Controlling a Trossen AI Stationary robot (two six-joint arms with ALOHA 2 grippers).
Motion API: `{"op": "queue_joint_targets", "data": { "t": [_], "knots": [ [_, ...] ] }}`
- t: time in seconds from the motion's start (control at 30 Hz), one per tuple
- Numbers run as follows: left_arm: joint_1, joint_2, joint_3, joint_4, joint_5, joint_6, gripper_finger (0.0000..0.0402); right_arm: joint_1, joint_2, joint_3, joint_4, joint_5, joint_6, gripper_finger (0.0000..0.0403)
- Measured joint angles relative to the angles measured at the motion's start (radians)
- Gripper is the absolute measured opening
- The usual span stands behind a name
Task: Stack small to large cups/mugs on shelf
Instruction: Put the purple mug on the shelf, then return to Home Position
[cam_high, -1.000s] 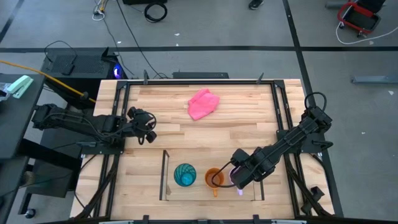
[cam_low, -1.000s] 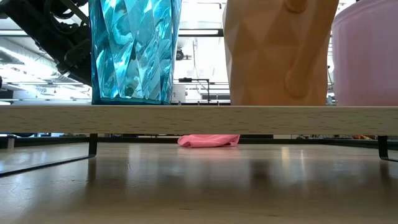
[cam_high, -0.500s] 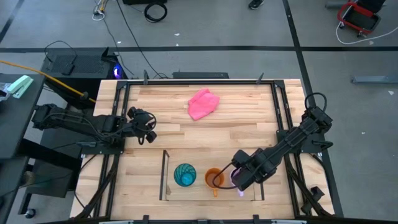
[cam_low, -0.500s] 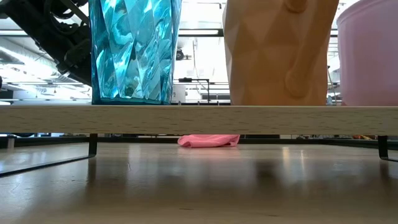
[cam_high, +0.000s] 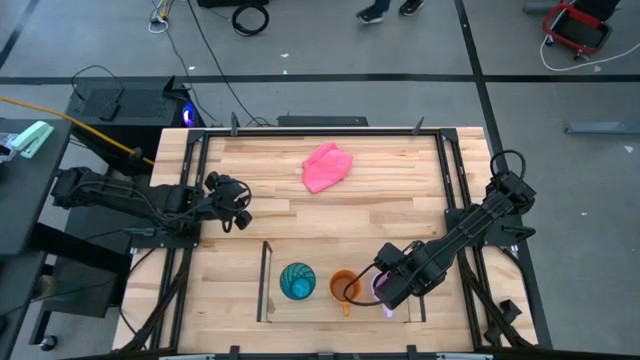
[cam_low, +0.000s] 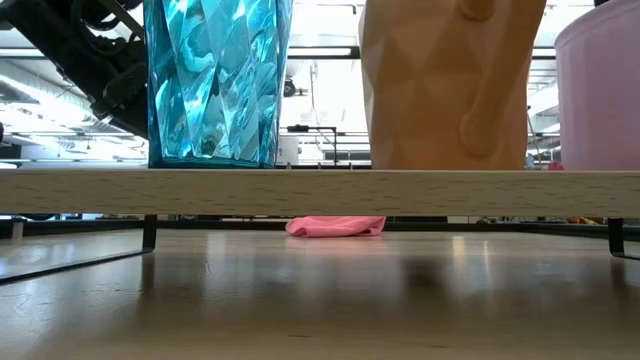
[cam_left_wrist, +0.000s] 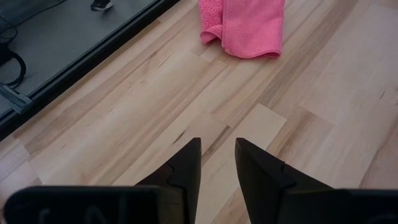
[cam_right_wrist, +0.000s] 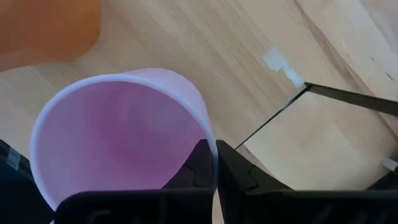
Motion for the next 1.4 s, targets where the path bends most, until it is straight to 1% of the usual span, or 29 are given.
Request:
{"op": "queue_joint_targets", "data": {
  "t": [0.23, 0.47, 0.63, 1.03, 1.17, 1.4],
  "knots": [
    [0.000, 0.000, 0.000, 0.000, 0.000, 0.000, 0.0107, 0.000, 0.001, -0.001, 0.024, -0.021, -0.001, 0.0011],
    [0.000, 0.000, 0.000, 0.000, 0.000, 0.000, 0.0107, 0.000, 0.002, -0.001, 0.024, -0.007, -0.001, 0.0041],
    [0.000, 0.000, 0.000, 0.000, 0.000, 0.000, 0.0107, 0.000, 0.002, -0.001, 0.025, -0.002, -0.003, 0.0053],
    [0.000, 0.000, 0.000, 0.000, 0.000, 0.001, 0.0107, 0.000, 0.003, 0.001, 0.022, -0.001, -0.011, 0.0058],
    [0.000, 0.000, 0.000, 0.000, 0.000, 0.001, 0.0107, 0.000, 0.004, 0.020, 0.016, 0.019, -0.013, 0.0058],
    [0.000, 0.000, 0.000, 0.000, 0.000, 0.001, 0.0107, 0.000, -0.027, 0.022, 0.001, 0.028, -0.005, 0.0058]
  ]
}}
